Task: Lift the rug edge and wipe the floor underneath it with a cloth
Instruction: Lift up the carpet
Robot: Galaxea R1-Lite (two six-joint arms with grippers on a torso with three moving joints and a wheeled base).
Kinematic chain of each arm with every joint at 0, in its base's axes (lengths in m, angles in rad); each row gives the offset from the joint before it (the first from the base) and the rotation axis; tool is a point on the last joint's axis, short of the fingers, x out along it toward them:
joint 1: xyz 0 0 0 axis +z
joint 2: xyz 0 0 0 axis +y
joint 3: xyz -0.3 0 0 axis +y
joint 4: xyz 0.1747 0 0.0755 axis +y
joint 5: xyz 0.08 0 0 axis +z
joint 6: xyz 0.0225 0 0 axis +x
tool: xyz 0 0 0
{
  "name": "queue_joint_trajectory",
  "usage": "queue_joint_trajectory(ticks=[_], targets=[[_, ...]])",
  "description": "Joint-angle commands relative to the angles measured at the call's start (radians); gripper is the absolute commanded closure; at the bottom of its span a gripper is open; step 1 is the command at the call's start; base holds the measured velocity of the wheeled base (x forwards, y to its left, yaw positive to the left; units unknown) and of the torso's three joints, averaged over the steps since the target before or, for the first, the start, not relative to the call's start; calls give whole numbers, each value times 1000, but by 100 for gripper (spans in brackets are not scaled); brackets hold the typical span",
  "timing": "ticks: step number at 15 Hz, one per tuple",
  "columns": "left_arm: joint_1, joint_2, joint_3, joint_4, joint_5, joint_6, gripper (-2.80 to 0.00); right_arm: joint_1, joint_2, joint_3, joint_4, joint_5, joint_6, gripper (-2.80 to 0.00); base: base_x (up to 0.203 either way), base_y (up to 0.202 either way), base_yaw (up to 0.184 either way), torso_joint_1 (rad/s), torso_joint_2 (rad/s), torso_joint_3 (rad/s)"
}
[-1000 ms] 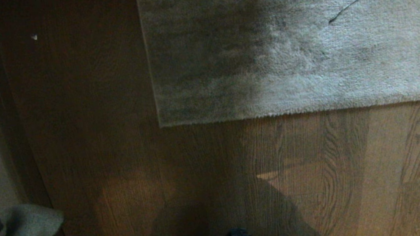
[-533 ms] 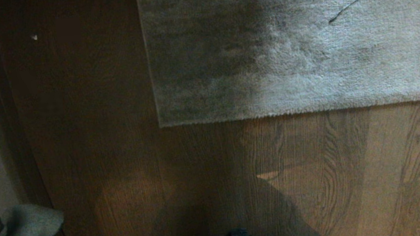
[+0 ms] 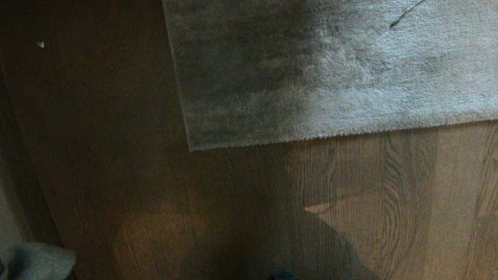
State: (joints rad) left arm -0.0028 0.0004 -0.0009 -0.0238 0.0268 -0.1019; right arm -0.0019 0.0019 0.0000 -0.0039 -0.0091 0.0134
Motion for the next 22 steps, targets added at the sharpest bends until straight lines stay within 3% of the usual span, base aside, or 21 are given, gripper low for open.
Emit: queue_joint_trajectory(ticks=[1,22], targets=[[0,0,0,-1,1,-1,0,0,0,0,-1,0,0,0,0,0,0,0,0,0],[0,0,-1,-1,1,-1,0,-1,-2,0,-1,0,-7,0,0,0,0,0,0,0]])
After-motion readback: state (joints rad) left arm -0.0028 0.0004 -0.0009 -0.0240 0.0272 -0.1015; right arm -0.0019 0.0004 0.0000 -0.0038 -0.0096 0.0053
